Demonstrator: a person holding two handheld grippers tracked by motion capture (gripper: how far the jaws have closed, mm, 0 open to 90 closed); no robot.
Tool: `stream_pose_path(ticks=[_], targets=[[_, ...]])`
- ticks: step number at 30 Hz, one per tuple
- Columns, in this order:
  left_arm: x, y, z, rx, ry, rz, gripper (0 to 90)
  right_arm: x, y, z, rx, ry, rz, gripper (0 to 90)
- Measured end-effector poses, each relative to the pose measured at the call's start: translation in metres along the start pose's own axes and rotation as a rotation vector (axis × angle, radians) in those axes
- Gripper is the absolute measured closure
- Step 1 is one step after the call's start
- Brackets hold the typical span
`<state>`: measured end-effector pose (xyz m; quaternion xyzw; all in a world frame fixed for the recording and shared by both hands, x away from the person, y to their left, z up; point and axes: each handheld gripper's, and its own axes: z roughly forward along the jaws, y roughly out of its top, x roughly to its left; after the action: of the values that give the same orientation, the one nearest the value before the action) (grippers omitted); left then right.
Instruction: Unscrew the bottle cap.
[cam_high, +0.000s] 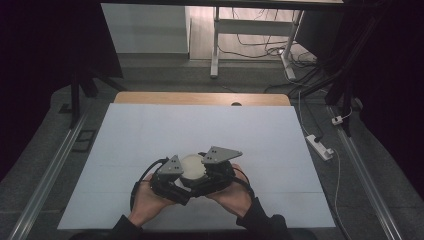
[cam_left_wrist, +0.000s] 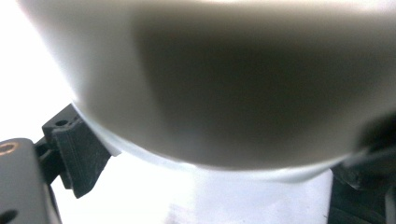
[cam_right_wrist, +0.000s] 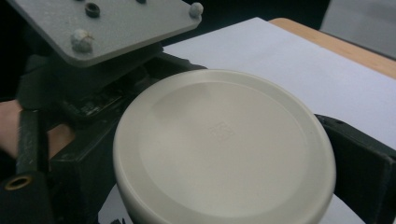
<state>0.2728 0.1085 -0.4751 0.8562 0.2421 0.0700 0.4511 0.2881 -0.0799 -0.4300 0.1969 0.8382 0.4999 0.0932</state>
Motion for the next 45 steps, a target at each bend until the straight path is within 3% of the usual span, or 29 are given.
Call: stream_pose_path(ticks=[3, 5, 10, 18, 22, 26, 45], targets=[[0.0, 0.0, -0.001, 0.002, -0.024, 0.021, 7.9, -0.004, 0.001, -0.003, 0.007, 0.067, -0.016, 6.8], [0.0, 0.0, -0.002, 0.001, -0.073, 0.055, 7.8, -0.008, 0.001, -0.005, 0.007, 0.12, -0.026, 6.9], [-0.002, 0.001, -0.003, 0.004, -0.152, 0.118, 7.8, -0.018, 0.001, -0.01, 0.016, 0.292, -0.064, 6.9], [-0.005, 0.001, -0.002, 0.042, -0.222, 0.202, 7.8, -0.022, -0.003, -0.014, 0.032, 0.438, -0.156, 6.9], [-0.005, 0.001, -0.002, 0.047, -0.227, 0.207, 7.8, -0.022, -0.003, -0.014, 0.034, 0.445, -0.174, 7.0], [-0.005, 0.001, -0.001, 0.055, -0.216, 0.209, 7.8, -0.023, -0.002, -0.016, 0.011, 0.447, -0.156, 7.0], [0.0, -0.002, -0.001, 0.048, -0.179, 0.173, 7.8, -0.025, 0.002, -0.024, -0.007, 0.366, -0.167, 7.0]])
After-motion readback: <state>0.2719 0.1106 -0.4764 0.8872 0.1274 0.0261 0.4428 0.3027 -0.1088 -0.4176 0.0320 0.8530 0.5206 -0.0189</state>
